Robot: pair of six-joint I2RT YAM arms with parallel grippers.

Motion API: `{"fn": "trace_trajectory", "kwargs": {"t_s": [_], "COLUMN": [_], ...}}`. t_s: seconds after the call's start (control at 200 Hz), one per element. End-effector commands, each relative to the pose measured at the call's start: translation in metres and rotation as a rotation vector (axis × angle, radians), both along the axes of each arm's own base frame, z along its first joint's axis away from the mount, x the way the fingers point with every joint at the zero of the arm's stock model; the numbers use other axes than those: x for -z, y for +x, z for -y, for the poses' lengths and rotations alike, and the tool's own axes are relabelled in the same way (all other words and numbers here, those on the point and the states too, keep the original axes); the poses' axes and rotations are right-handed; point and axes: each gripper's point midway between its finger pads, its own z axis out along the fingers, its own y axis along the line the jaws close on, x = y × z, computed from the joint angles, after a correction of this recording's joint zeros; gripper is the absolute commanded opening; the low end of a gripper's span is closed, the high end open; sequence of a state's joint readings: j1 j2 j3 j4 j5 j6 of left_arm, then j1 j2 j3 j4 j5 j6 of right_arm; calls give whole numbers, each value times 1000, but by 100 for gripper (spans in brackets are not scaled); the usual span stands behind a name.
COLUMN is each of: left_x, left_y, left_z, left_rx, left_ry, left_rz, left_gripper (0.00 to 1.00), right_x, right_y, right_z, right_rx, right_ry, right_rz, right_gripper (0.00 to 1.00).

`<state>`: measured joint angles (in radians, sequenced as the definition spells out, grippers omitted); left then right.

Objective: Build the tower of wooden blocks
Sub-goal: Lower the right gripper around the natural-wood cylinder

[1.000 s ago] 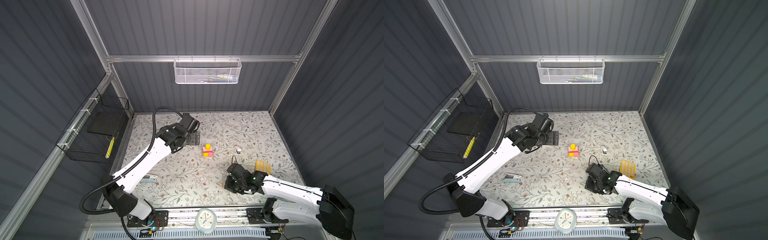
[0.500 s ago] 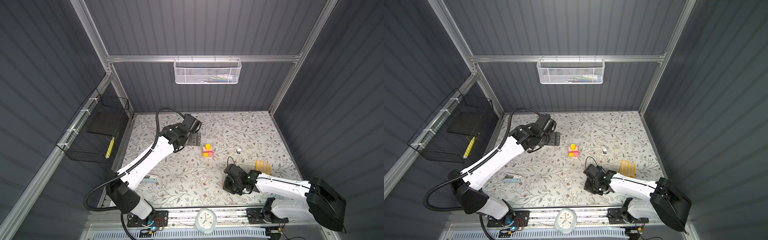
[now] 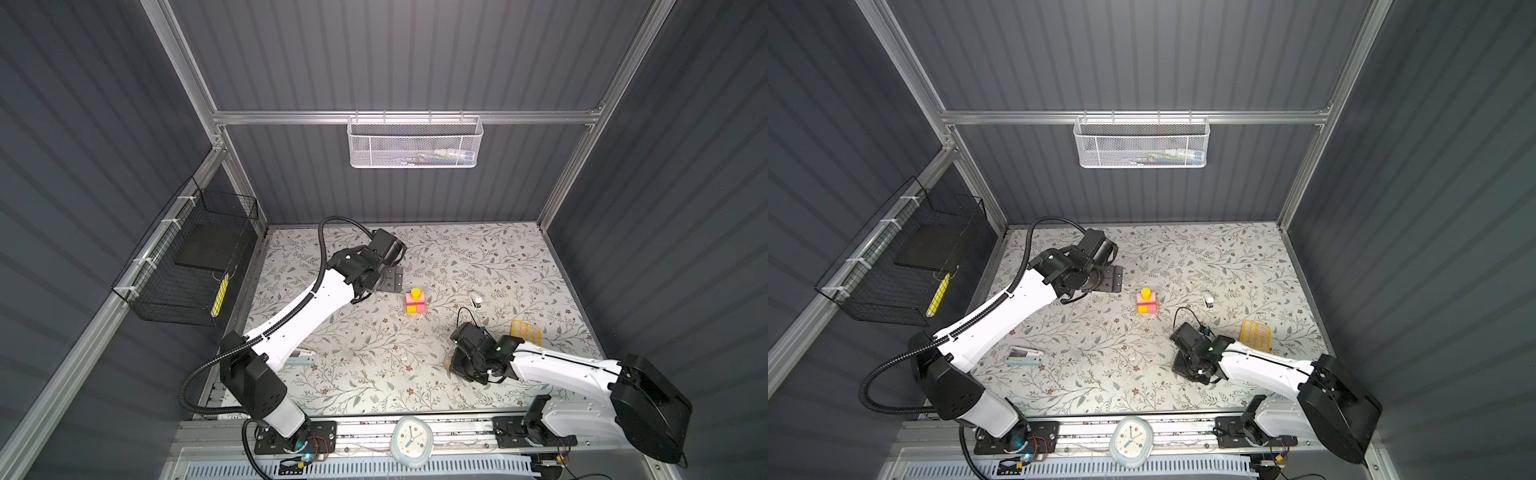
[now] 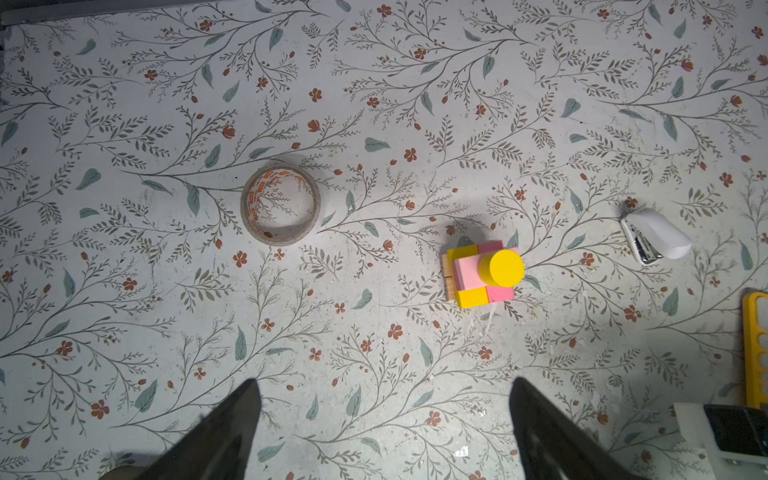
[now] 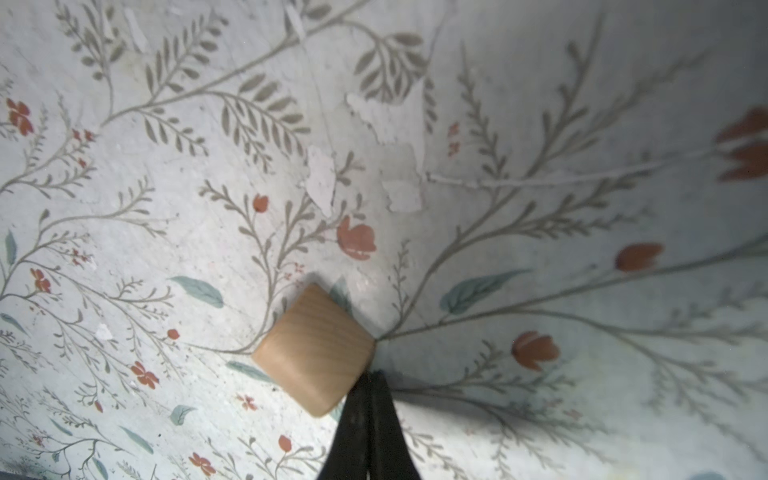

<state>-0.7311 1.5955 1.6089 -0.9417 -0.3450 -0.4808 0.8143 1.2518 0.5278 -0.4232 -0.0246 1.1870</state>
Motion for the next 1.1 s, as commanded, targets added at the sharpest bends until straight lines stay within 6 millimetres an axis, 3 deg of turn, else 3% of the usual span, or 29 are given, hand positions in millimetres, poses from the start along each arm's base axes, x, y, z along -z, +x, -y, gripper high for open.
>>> {"fn": "trace_trajectory", "kwargs": {"t_s": [0.0, 0.265, 0.47, 0.715, 0.85, 1.091], "left_x": [-7, -7, -10, -22, -24, -26], "left_y": [5, 6, 5, 1, -1, -4], "left_z": [-2, -5, -10, -19, -27, -36], "left_rx": [0, -3, -5, -16, -24, -39], "left_ry": [11, 15, 15, -7, 3, 9], "left_rz": [13, 13, 22, 64, 73, 82], "left_gripper": [93, 93, 93, 94, 95, 96], "right_x": [-5, -11, -25, -46, -44, -34], "right_y": [13, 27, 25, 29, 26, 22], "right_z": [1, 2, 6, -8, -19, -26], "right_rx": [-8, -22, -29, -71, -101, -120], "right_ry": [-27, -62, -116, -159, -155, -161], "right_rz": [27, 44, 50, 77, 60, 34], "right_gripper": [0, 0, 0, 29, 45, 64]}}
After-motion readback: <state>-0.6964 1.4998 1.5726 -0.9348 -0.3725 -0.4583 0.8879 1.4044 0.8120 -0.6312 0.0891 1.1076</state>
